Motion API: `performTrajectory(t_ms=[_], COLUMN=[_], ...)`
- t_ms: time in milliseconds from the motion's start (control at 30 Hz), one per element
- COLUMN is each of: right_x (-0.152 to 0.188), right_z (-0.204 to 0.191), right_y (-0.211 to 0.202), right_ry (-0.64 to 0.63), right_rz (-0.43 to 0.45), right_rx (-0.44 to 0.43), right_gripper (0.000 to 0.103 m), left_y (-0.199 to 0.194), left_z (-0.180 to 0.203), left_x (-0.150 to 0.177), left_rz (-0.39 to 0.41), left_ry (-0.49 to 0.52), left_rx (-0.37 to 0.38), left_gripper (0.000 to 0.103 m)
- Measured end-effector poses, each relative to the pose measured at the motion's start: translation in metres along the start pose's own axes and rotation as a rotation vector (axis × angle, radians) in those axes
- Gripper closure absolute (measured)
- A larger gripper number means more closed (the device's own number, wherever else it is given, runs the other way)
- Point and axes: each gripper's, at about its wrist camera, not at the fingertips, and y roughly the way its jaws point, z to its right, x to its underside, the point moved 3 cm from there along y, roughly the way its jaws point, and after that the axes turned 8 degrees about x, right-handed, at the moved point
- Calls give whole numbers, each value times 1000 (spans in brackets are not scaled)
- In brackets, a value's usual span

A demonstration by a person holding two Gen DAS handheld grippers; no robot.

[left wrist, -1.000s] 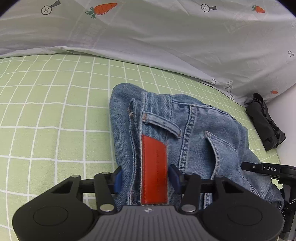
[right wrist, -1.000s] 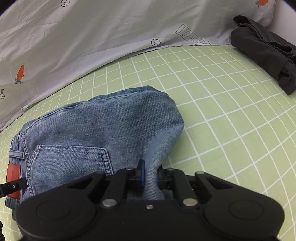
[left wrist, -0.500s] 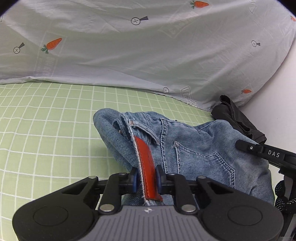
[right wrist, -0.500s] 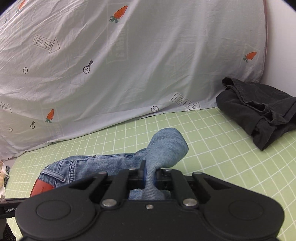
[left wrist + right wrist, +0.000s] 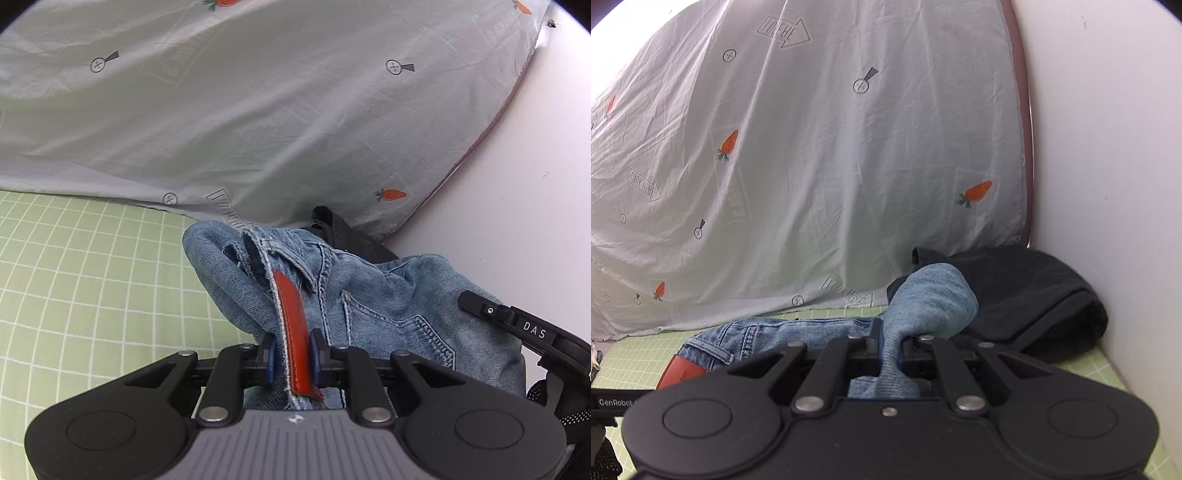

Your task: Fold clothes

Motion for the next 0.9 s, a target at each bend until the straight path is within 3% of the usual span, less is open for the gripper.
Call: performTrajectory(t_ms=[267,367,467,533,567,600,667,733,800,900], right_x=[-85,-87,-58,-36,-29,-23,-14,-4,13,31], right_z=[80,99,110,111,108,104,95,92,98,117], right_y=[63,120,188,212,210,205,187,180,193,207], right_ry=[-63,-161,-316,-399,-413,-414,-391,-357,-273,-63], right_rz=[156,123,-21,-63,-37,5,106,122,31,-96], right_rx=[63,172,349,430,449,475,526,467,396,375], right_gripper=[96,94,81,80,74,62,40,35,37,36], left_y=[106,161,221,235,233,231,230,229,230,221], left_z=[50,42,10,-6,-12,-17,-29,-36,-39,-30], left_x=[-61,-62,-47,-37,-35,-33,-33,-33,-34,-35], left_rz=[63,16,-108,-125,-113,-105,-111,-116,-119,-127], left_ry=[110,147,90,74,61,48,23,7,-1,22], left_rx=[80,43,-71,-105,-92,-83,-99,-103,-99,-104], left_gripper=[83,78,69,67,62,58,34,30,28,27])
